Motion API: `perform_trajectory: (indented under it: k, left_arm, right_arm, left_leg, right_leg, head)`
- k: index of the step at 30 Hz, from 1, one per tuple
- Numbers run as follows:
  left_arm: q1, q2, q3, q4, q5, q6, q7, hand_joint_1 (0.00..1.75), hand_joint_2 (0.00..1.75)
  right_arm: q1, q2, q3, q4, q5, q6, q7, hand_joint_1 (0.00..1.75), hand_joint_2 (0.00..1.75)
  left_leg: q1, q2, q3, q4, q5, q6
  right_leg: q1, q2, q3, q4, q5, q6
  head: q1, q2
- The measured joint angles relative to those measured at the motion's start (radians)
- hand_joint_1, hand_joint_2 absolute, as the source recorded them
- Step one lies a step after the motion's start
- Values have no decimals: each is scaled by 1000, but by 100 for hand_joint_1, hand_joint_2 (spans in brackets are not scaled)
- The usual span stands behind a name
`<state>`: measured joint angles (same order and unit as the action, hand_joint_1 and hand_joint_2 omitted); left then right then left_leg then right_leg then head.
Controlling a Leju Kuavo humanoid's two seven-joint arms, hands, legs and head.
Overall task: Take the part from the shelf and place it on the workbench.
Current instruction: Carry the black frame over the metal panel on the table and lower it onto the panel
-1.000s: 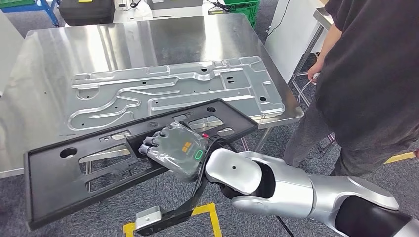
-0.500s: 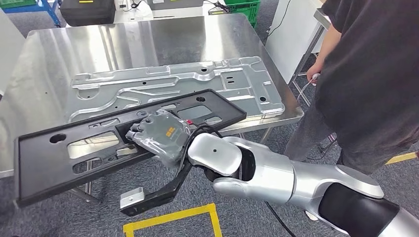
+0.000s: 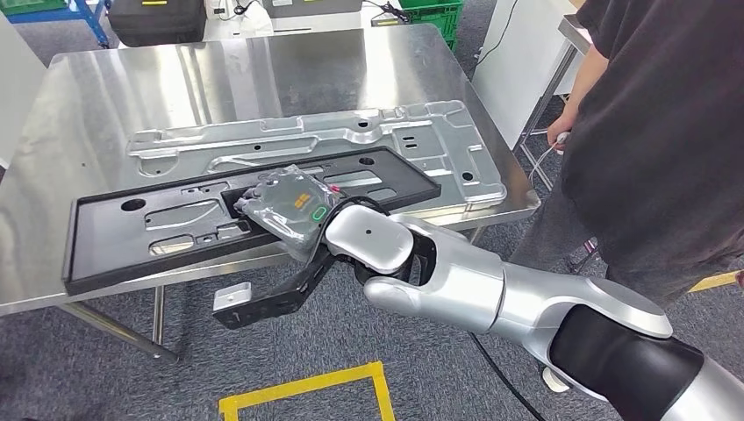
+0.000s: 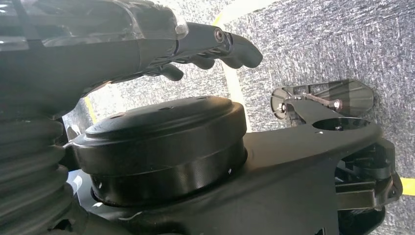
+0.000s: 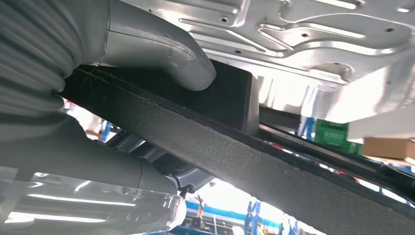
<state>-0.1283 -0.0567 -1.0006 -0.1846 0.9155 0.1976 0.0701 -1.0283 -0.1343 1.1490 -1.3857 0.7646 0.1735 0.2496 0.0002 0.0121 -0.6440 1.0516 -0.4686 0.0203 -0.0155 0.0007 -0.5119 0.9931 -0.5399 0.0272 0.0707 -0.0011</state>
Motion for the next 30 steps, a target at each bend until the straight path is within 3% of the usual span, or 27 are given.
perform_trajectory:
  k: [30]
  left_arm:
    - [1,-10,0,0,8,-9,13,0,175]
  right_arm:
    - [-98,39,-3,427,-13,-78,-39,175,175]
  left_leg:
    - [0,-5,0,0,1,0]
  right_leg:
    - [0,-2,0,0,0,0]
  head:
    - [1,0]
